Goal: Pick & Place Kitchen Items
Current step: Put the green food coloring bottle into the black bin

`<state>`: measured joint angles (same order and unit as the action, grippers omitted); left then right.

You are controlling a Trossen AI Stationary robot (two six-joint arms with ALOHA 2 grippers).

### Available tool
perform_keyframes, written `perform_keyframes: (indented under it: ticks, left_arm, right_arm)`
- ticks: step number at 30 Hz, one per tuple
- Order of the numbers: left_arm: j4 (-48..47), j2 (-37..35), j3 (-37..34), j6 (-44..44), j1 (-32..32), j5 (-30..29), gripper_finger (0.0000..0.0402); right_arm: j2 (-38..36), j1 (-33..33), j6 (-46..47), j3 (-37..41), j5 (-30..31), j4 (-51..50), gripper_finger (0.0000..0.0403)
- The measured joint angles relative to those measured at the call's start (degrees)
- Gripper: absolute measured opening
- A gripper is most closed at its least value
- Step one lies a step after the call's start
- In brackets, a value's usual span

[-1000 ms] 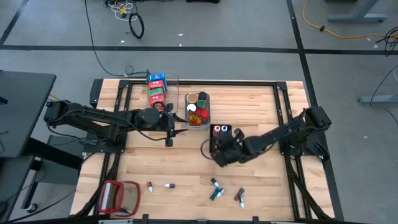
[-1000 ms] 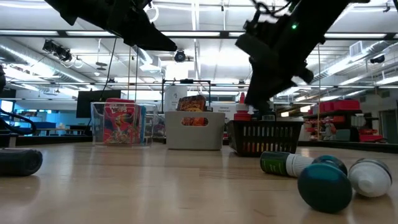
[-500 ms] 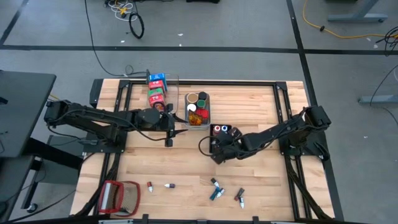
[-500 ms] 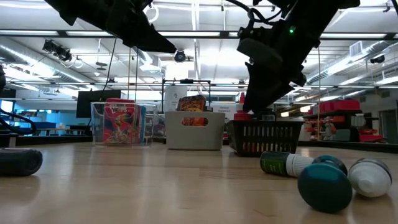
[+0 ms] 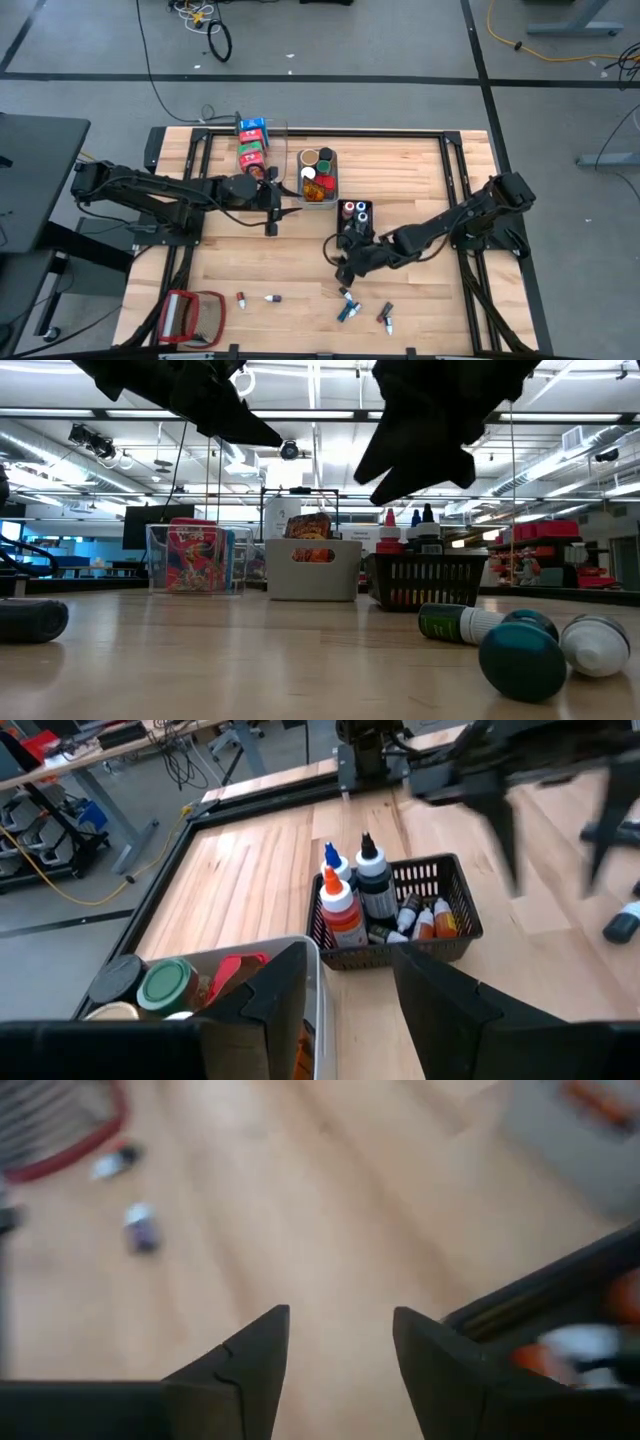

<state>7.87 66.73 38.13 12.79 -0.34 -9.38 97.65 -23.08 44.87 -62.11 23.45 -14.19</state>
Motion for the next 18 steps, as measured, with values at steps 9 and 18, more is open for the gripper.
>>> perform_keyframes:
  ticks: [9, 18]
  left_arm:
    - [-1.2, 0.0, 0.0, -0.4, 0.0, 0.0, 0.016]
    - [-0.7, 0.0, 0.0, -0.4, 0.0, 0.0, 0.016]
  right_arm:
    - [3.2, -5.6, 1.6, 0.0, -2.2, 5.5, 0.0211]
    - [9.6, -7.7, 4.1, 0.0, 1.0, 6.3, 0.0253]
